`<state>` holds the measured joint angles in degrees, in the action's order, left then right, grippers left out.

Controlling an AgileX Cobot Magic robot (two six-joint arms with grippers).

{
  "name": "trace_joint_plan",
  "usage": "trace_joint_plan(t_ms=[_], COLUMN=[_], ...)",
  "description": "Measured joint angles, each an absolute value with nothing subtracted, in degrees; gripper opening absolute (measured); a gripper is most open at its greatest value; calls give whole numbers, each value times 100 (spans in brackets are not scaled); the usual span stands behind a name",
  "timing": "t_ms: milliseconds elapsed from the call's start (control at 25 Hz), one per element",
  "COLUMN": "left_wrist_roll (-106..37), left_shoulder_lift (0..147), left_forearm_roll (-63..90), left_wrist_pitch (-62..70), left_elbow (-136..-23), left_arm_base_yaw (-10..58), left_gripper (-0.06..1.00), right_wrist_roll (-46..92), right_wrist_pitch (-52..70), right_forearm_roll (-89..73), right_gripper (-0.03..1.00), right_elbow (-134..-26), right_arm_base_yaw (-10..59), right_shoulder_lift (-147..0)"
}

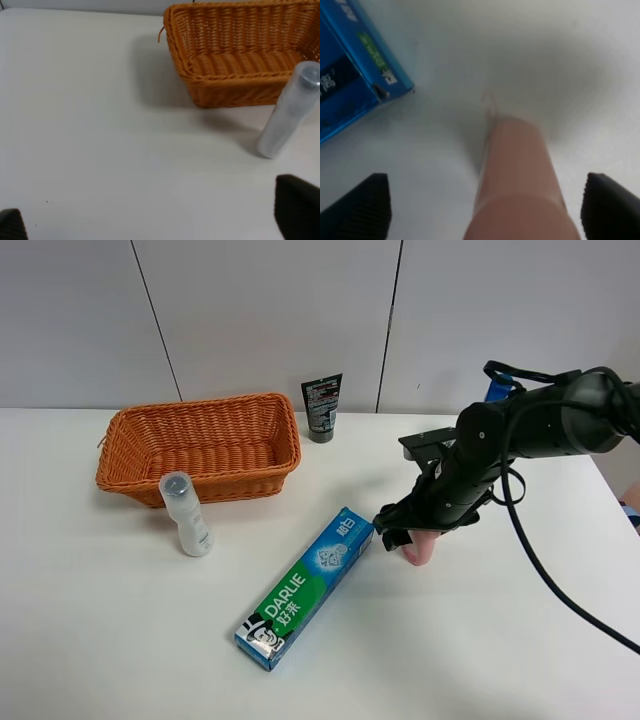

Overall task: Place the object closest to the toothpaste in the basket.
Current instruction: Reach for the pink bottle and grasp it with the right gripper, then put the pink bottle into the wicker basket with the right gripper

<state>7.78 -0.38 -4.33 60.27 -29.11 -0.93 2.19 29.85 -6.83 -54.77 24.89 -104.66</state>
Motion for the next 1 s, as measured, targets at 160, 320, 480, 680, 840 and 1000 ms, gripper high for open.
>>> trace_joint_plan(t_ms=[160,320,480,680,840,1000], left_wrist_roll=[778,778,778,778,778,778], left_shoulder_lift=[-38,-38,-38,-38,-38,-38], left_forearm_roll=[-433,-433,-433,-433,-433,-433], left_wrist_pitch=[6027,6027,6027,6027,6027,6027], left_elbow=[-2911,-2911,-2911,-2911,-2911,-2911], left_arm_base_yaw=[-93,-93,-93,-93,-93,-93], left_gripper=[99,99,99,99,99,99], right_wrist_roll=[219,213,213,224,444,597], right_wrist_pitch=[2939,2930,3316,3490,3351,2943], right_forearm_roll=[-664,-541,-322,-311,-340,-504], right_gripper=[49,34,34,34,34,34], right_elbow=[-5477,-5543,-5976,-7086,-8057,-8851], right_arm_base_yaw=[2489,2489,2489,2511,2801,3229], right_shoulder_lift=[-10466,-10466,-10209,-9528,-9643,-10417])
